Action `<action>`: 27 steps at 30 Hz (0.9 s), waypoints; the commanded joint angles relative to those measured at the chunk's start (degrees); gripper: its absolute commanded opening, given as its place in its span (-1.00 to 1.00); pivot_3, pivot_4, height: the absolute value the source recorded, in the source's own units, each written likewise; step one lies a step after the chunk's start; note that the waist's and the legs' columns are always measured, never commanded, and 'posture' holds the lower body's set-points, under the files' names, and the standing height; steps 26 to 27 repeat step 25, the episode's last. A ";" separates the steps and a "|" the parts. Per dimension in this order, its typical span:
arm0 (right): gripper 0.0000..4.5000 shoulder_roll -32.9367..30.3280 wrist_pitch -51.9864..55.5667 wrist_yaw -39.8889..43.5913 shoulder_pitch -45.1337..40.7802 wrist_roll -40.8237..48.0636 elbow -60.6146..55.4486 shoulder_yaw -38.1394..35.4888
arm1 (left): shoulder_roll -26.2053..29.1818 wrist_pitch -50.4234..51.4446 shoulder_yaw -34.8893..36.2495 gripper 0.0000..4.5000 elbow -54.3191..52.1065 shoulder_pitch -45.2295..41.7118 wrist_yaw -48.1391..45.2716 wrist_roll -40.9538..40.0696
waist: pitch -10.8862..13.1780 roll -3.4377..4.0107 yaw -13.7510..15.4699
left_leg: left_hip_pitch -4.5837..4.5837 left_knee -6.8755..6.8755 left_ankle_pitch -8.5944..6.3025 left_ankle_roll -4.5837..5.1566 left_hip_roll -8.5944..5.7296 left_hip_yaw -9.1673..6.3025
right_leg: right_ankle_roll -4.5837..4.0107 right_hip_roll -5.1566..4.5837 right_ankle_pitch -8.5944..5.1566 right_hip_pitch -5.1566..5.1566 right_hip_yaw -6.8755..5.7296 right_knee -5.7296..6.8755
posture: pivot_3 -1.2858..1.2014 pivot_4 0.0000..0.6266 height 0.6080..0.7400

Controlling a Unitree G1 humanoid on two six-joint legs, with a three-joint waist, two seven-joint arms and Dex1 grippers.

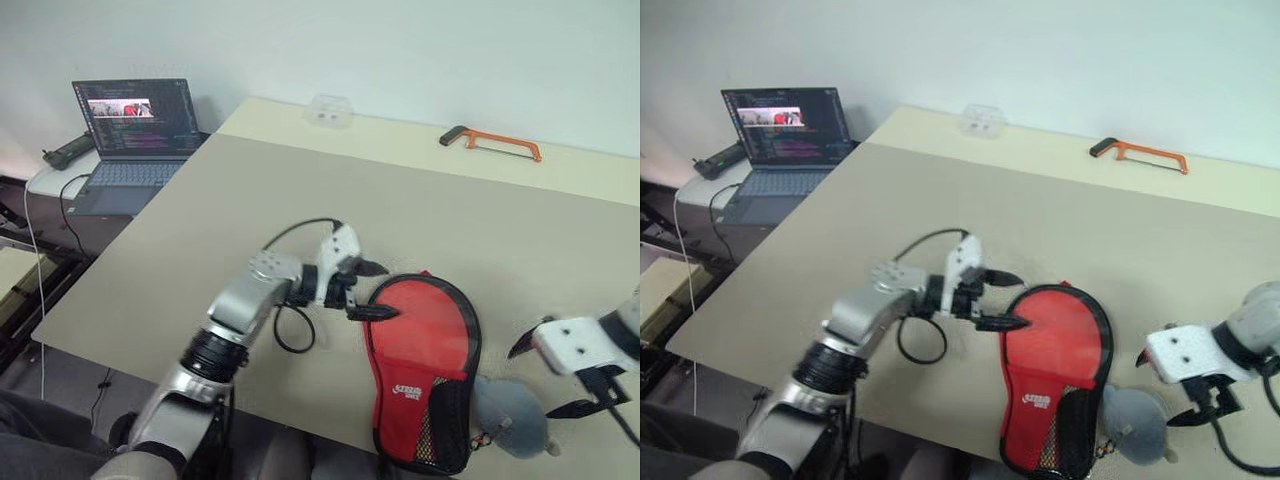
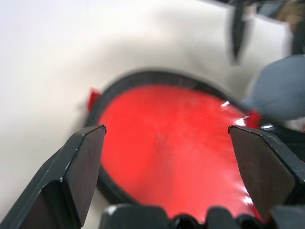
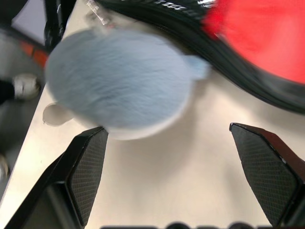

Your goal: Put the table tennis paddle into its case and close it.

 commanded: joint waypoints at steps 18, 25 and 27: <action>0.99 13.69 21.92 0.44 10.53 19.62 9.98 -27.57 | 34.36 0.18 25.05 1.00 -3.45 16.57 -12.51 -10.82 | 1.17 -0.17 -0.25 | 0.09 0.36 -0.14 0.25 0.02 -0.26 | 0.01 -0.06 0.01 -0.03 0.02 0.43 | 0.03 -0.52 1.00; 0.99 13.91 22.48 -0.50 8.46 19.30 10.02 -22.85 | 36.23 2.71 28.84 1.00 -6.25 21.26 -9.58 -12.52 | 1.19 -0.15 -0.48 | 0.05 0.30 -0.15 0.24 0.04 -0.21 | 0.01 -0.05 0.01 -0.12 0.07 0.43 | 0.03 -0.52 1.00; 0.99 13.91 22.48 -0.50 8.46 19.30 10.02 -22.85 | 36.23 2.71 28.84 1.00 -6.25 21.26 -9.58 -12.52 | 1.19 -0.15 -0.48 | 0.05 0.30 -0.15 0.24 0.04 -0.21 | 0.01 -0.05 0.01 -0.12 0.07 0.43 | 0.03 -0.52 1.00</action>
